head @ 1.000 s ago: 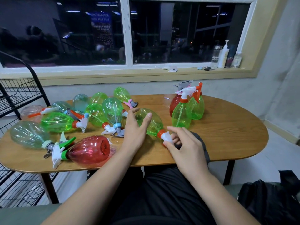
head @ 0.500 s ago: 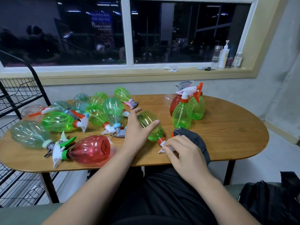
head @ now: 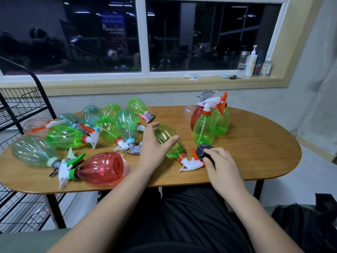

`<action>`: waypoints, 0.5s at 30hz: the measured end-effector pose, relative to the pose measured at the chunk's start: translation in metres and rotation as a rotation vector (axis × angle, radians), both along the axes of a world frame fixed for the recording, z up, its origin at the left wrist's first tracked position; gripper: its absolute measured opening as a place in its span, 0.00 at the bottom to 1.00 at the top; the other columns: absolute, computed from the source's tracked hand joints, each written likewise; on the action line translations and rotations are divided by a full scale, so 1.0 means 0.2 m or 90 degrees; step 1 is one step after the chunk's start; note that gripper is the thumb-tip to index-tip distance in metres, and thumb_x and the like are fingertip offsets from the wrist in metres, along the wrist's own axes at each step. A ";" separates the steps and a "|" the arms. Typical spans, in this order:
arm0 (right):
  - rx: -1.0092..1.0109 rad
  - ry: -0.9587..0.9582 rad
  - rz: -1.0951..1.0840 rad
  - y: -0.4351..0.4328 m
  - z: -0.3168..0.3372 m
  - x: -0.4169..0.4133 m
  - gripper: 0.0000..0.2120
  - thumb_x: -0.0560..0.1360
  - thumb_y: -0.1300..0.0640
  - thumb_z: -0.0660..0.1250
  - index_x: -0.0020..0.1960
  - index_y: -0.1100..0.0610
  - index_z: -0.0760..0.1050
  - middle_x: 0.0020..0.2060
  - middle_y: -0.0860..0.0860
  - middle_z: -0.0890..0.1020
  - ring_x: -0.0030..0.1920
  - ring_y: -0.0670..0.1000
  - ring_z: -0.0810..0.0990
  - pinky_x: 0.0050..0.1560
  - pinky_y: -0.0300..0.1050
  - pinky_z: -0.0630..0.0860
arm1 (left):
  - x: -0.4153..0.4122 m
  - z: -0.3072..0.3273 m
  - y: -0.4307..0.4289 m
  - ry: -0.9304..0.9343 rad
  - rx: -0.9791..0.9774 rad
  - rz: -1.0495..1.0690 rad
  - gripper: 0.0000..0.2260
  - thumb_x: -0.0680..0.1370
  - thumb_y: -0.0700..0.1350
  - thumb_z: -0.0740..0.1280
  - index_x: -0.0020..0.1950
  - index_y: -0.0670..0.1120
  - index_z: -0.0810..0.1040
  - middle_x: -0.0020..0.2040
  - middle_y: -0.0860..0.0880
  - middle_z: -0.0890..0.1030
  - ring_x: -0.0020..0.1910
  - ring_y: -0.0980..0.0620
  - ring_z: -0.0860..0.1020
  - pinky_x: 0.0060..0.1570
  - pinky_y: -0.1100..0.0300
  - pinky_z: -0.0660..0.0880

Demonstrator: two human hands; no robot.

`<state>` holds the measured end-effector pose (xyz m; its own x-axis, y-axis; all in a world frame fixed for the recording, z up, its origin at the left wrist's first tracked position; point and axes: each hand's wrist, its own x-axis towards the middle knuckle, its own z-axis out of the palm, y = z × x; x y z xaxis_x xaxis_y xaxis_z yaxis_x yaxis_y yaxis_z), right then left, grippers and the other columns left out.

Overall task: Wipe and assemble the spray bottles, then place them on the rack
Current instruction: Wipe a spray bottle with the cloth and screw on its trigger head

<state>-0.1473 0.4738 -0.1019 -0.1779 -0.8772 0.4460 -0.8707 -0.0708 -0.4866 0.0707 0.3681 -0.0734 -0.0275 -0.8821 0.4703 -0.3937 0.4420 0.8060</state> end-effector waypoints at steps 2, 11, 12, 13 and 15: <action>0.004 0.008 -0.025 0.00 0.00 -0.01 0.19 0.86 0.52 0.63 0.75 0.56 0.76 0.63 0.46 0.76 0.66 0.49 0.72 0.68 0.54 0.75 | 0.00 0.00 0.00 0.001 0.002 -0.003 0.35 0.74 0.62 0.78 0.74 0.52 0.68 0.71 0.54 0.72 0.69 0.55 0.73 0.67 0.56 0.72; 0.040 0.020 -0.080 -0.03 0.04 -0.10 0.02 0.80 0.55 0.72 0.52 0.48 0.81 0.46 0.44 0.79 0.51 0.53 0.80 0.52 0.55 0.79 | 0.00 -0.01 0.00 0.009 -0.003 -0.003 0.34 0.74 0.62 0.78 0.73 0.52 0.69 0.69 0.55 0.72 0.68 0.56 0.73 0.70 0.52 0.73; 0.010 -0.005 -0.077 -0.03 0.04 -0.10 0.05 0.80 0.56 0.72 0.48 0.47 0.79 0.43 0.43 0.78 0.47 0.51 0.80 0.48 0.54 0.79 | 0.00 -0.01 0.00 0.009 -0.002 -0.004 0.34 0.74 0.62 0.78 0.73 0.52 0.69 0.69 0.55 0.72 0.68 0.56 0.73 0.70 0.52 0.74; -0.025 -0.040 -0.072 -0.02 0.05 -0.10 0.07 0.81 0.56 0.72 0.46 0.47 0.77 0.42 0.42 0.78 0.45 0.48 0.79 0.44 0.51 0.78 | 0.00 -0.01 0.00 0.008 -0.002 -0.004 0.34 0.74 0.62 0.78 0.73 0.53 0.69 0.70 0.55 0.72 0.68 0.56 0.73 0.70 0.51 0.74; -0.103 -0.122 -0.057 0.00 0.07 -0.09 0.08 0.82 0.56 0.71 0.44 0.48 0.76 0.41 0.44 0.79 0.43 0.44 0.77 0.42 0.41 0.74 | 0.00 -0.01 0.00 0.005 -0.003 -0.005 0.34 0.74 0.62 0.78 0.73 0.53 0.69 0.70 0.55 0.72 0.68 0.55 0.73 0.70 0.51 0.74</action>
<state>-0.1649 0.4740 -0.0870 -0.3461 -0.7743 0.5297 -0.7698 -0.0884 -0.6322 0.0710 0.3674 -0.0756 -0.0305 -0.8796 0.4747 -0.3837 0.4488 0.8071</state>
